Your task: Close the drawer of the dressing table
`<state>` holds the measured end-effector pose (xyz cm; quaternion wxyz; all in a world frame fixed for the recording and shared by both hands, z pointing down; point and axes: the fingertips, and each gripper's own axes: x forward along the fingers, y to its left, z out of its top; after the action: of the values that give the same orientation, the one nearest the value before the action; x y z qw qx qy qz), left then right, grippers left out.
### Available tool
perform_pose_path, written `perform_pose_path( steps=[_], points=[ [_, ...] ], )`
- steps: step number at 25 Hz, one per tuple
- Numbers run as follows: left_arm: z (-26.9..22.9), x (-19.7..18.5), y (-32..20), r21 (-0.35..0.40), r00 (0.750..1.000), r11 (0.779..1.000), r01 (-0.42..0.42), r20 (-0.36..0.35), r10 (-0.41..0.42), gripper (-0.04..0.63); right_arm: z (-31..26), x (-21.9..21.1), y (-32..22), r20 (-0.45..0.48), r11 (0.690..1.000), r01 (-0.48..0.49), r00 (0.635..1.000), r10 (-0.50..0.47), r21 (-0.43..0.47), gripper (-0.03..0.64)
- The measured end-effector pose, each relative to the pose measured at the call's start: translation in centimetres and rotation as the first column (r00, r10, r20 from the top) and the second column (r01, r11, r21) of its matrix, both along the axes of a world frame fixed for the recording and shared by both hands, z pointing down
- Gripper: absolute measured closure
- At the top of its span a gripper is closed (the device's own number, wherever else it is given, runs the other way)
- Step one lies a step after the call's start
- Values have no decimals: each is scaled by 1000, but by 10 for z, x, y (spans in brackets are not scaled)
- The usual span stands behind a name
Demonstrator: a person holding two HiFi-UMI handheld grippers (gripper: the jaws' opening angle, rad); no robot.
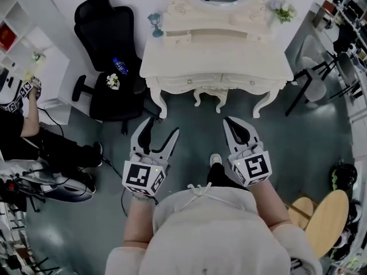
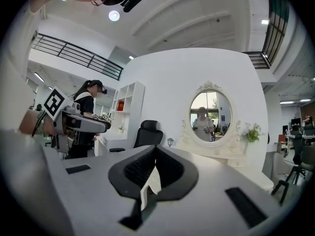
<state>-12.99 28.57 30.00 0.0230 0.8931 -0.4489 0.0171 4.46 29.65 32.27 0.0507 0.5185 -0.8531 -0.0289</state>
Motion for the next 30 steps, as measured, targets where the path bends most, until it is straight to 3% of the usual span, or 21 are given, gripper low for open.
perform_pose_path(
  steps=[7, 12, 23, 30],
  points=[
    [-7, 49, -105, -5, 994, 994, 110, -15, -110, 281, -4, 52, -116, -19, 993, 113, 993, -113, -17, 611],
    [-3, 79, -169, -21, 985, 985, 171, -16, -171, 281, -1, 84, -184, -34, 991, 125, 991, -127, -49, 611],
    [44, 106, -272, -117, 988, 981, 155, 36, -152, 281, 29, 110, -291, -3, 987, 126, 992, -127, -101, 611],
    [74, 101, -376, -173, 992, 977, 124, 53, -116, 282, 30, 103, -389, 9, 987, 113, 994, -113, -110, 611]
  ],
)
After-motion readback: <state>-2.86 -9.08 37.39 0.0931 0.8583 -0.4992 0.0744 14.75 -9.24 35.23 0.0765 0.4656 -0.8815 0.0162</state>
